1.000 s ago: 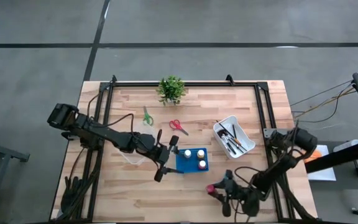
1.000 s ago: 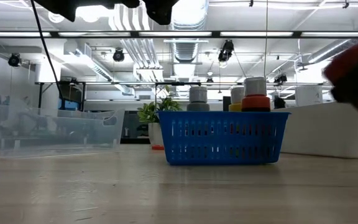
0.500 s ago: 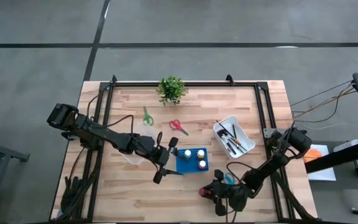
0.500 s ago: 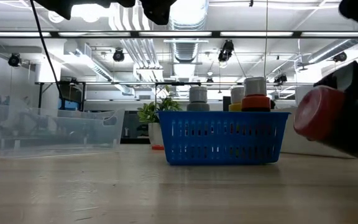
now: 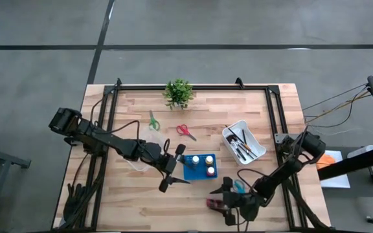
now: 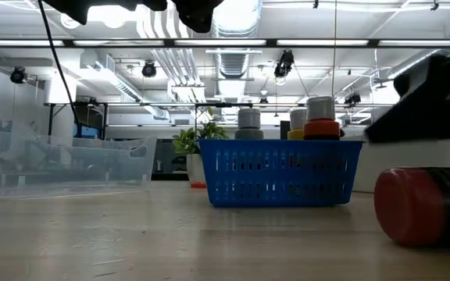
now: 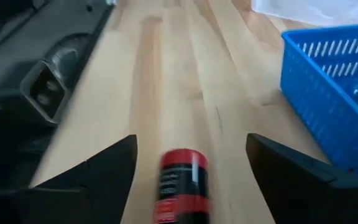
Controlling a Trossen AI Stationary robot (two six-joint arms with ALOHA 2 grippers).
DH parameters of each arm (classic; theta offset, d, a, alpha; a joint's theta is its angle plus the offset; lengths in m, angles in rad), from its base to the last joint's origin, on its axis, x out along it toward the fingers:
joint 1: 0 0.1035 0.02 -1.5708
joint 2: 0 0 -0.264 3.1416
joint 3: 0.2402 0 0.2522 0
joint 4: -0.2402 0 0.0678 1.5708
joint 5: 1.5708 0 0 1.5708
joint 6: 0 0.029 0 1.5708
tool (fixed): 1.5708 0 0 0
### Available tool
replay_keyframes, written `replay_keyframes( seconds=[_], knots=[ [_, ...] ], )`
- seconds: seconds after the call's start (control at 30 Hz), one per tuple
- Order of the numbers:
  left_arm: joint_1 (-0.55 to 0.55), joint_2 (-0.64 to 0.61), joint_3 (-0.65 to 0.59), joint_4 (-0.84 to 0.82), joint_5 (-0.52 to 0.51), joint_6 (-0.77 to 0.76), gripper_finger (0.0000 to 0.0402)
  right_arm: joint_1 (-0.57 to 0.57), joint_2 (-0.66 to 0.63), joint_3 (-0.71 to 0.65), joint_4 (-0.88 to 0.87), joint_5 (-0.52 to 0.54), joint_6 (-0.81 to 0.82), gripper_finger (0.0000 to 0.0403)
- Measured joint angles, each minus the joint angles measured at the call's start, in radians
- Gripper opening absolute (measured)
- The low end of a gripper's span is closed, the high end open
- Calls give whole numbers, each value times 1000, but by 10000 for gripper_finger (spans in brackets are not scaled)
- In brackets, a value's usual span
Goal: Pick & Place Paint Supplies
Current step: Put the red paint bottle in the blue bin
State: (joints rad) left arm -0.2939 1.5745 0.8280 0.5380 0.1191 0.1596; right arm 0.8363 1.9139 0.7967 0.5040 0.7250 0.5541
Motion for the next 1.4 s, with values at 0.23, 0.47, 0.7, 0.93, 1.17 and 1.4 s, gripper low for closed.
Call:
replay_keyframes(
  seconds=[0.23,0.47,0.7,0.93,1.17,1.4],
  knots=[
    [0,0,0,-16,0,-3,247,148,-30,1,-99,11,215,300],
    [0,0,0,-7,0,-2,248,260,-28,77,-491,206,519,301],
    [-8,0,3,-9,0,-2,248,247,-28,68,-558,218,539,301],
    [-15,0,3,-16,0,0,248,237,-27,25,-553,160,539,301],
    [-17,0,3,-19,0,0,248,236,-27,14,-546,124,535,274],
    [-18,0,3,-20,0,0,248,228,-27,10,-468,110,426,177]
  ],
)
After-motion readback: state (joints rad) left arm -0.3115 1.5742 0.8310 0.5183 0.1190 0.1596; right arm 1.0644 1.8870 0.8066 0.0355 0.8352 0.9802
